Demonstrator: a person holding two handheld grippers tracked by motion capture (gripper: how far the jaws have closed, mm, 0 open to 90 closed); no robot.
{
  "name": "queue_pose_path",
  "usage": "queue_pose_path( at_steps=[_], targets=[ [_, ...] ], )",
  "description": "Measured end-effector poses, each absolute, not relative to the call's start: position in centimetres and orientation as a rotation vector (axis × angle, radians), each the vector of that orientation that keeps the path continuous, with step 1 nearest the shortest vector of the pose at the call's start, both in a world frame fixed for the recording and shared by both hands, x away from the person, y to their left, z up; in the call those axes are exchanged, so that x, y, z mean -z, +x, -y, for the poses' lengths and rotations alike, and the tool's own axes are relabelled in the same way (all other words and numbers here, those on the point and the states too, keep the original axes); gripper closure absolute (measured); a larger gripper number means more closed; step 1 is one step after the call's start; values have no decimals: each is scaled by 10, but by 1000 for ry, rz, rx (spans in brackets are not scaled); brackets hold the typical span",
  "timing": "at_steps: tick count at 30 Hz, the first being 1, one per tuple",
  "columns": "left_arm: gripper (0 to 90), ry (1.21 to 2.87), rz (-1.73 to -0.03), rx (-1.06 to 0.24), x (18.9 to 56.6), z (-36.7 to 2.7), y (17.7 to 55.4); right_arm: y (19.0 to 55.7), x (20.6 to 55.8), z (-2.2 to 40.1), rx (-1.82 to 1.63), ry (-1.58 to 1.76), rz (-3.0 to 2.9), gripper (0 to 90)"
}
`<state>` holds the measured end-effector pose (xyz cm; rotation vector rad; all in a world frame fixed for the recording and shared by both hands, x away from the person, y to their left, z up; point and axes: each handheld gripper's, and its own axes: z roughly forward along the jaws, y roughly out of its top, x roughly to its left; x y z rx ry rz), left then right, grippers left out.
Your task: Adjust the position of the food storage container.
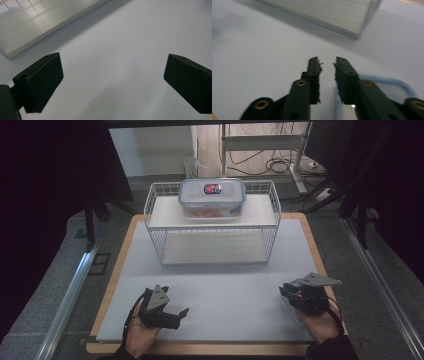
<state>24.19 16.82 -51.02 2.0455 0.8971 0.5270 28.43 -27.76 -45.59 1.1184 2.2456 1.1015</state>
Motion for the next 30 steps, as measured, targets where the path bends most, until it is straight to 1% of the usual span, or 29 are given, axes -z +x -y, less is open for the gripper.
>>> queue_pose_path(
  at_steps=[2, 3, 4, 5, 7, 13, 17, 23, 30],
  targets=[
    [22, 2052, -897, -526, 511, -168, 242, 282, 456, 294, -1086, 1172, -2211, 777],
    [23, 2053, -898, -523, 511, -167, 242, 280, 456, 301, -1082, 1198, -2192, 806],
    [26, 2054, -900, -520, 511, -167, 242, 276, 456, 314, -1053, 1247, -2157, 865],
    [26, 2055, -900, -519, 511, -167, 242, 276, 456, 314, -1053, 1247, -2157, 865],
    [29, 2055, -898, -516, 511, -167, 242, 273, 457, 326, -1015, 1290, -2116, 894],
    [33, 2054, -907, -500, 512, -168, 243, 269, 461, 357, -915, 1406, -2010, 895],
    [33, 2057, -911, -495, 512, -167, 243, 273, 469, 363, -839, 1449, -2024, 895],
    [35, 2056, -920, -481, 514, -168, 245, 276, 474, 364, -799, 1483, -2040, 896],
    [37, 2061, -922, -468, 515, -167, 245, 277, 477, 352, -868, 1476, -2109, 896]
  ],
)
